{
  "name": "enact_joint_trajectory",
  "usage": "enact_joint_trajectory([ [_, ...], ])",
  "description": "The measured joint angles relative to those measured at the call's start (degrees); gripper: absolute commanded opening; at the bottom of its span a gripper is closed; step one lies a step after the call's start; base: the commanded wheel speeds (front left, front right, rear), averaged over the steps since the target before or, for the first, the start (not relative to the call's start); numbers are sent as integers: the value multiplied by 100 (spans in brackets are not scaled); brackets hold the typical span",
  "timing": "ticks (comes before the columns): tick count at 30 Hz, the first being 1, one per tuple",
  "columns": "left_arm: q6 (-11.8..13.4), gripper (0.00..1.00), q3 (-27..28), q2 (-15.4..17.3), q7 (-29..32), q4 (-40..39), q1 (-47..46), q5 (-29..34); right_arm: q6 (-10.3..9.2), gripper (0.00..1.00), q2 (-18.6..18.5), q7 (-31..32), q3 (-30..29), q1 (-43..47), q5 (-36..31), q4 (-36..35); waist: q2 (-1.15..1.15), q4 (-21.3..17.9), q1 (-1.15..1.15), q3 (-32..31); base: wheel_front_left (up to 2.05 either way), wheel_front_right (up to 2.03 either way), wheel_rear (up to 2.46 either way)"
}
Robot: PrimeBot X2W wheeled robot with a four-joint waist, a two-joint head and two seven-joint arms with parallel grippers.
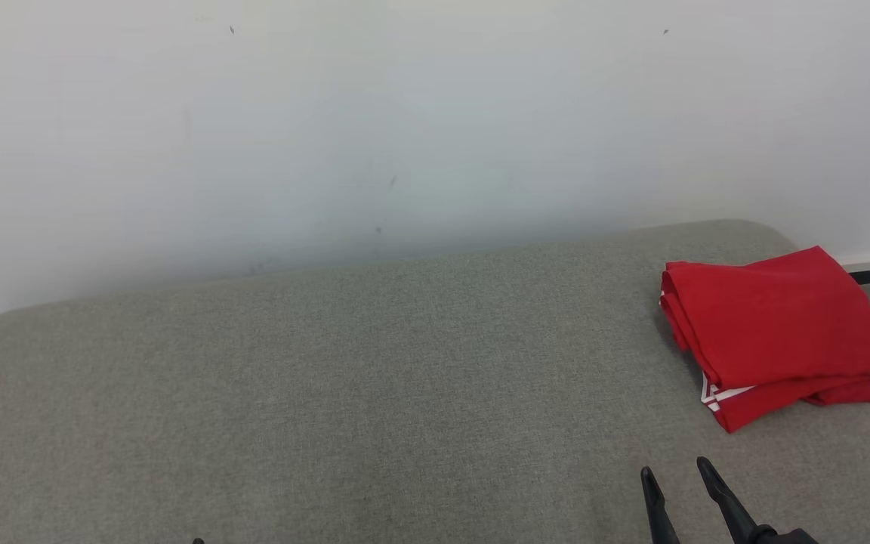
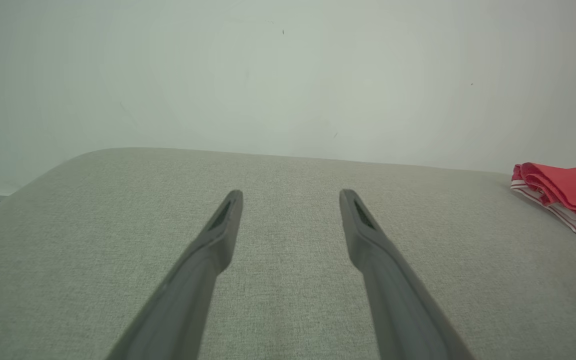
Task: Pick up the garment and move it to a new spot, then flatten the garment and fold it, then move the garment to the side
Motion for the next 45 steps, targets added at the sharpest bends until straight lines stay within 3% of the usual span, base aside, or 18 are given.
enact_joint_trajectory([
  [35, -74, 100, -120, -11, 0, 218, -30, -44, 0, 100, 23, 0, 130, 8, 88, 83, 1, 151, 1, -91, 0, 0, 0],
  [36, -68, 0, -124, -13, 0, 229, -25, -32, 0, 0, 24, 0, 142, 11, 89, 97, 1, 148, 1, -94, 0, 0, 0],
  [45, -76, 0, -102, -32, 149, 638, -5, -320, 0, 0, 34, 74, 147, 200, 396, 486, 1, 155, 1, -73, 0, 0, 0],
])
